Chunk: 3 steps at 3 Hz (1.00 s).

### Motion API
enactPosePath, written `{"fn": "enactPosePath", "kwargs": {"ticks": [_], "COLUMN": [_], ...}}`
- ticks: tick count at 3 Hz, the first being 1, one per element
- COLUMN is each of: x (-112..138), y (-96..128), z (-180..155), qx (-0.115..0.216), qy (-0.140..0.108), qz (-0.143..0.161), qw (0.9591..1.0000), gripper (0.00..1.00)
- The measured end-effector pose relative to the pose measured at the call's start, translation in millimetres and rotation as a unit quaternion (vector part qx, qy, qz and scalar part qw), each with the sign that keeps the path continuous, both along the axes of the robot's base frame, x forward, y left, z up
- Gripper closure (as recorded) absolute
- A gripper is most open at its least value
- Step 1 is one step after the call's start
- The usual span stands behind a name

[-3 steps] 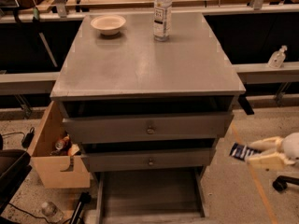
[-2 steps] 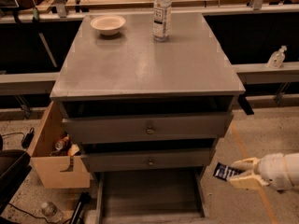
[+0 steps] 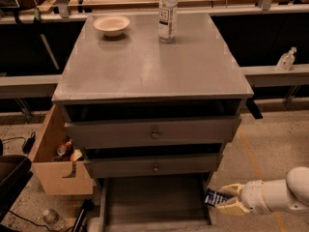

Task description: Place rxbar blueberry into bottom drawer

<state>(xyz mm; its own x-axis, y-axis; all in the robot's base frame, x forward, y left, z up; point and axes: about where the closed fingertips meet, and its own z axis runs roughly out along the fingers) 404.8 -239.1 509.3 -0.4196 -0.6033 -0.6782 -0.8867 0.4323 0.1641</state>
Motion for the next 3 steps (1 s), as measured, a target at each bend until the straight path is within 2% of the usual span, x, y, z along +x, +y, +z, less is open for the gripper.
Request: {"fn": "enactPosePath", "kwargs": {"ticks": [1,2,3], "x": [0,19,73], "y": [0,14,33], "z": [0,-31,-141], "qx": [0.0,-0.019,-0.062], "qy": [0.0,0.026,0.098], "qz": [0.0,0.011,0.033], "qw": [1.0,0.9994,0.9928], "gripper": [1.0,1.0,1.0]}}
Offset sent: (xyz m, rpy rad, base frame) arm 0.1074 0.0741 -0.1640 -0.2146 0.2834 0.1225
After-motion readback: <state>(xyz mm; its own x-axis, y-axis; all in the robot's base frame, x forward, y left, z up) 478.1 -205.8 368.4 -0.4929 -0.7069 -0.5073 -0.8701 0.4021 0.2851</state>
